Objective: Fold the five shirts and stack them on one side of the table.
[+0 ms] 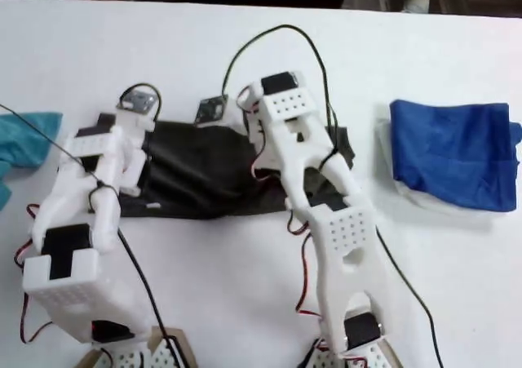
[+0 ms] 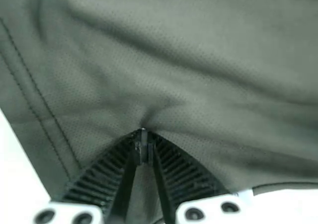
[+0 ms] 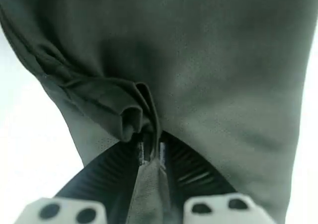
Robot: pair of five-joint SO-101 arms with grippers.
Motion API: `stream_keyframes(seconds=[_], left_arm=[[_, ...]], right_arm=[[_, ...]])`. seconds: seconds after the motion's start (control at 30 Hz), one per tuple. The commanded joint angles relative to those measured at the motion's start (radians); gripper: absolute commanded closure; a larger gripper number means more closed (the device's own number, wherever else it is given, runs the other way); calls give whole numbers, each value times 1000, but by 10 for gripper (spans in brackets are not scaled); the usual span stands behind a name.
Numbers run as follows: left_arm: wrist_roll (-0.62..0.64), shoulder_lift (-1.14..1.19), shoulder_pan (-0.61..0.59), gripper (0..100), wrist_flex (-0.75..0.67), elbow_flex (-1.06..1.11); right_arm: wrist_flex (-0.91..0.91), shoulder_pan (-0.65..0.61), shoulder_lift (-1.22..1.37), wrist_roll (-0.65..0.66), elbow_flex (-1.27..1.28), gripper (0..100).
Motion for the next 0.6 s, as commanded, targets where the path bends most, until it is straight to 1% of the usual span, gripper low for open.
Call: stream_keyframes(seconds=[0.0,0.07,0.1,0.23,0.33,0.4,0.5,0.57], left_arm=[[2,-11,-17,973,-11,5],[2,-11,-17,973,-11,5],[2,-11,-17,973,-11,5],[2,-11,-17,973,-11,5],[2,-11,-17,973,-11,5],[2,-11,-17,973,-11,5],[2,-11,-17,973,-11,5],[2,-11,-17,973,-11,5]], right_arm=[[5,10,-21,-46,-52,858],[8,10,-48,-46,-48,823],[8,10,-65,-46,-49,823],[13,22,-165,-58,-43,844],[18,54,-278,-69,15,862],[18,76,-374,-69,86,892],[18,102,-510,-71,242,980],[15,114,-575,-74,390,965]])
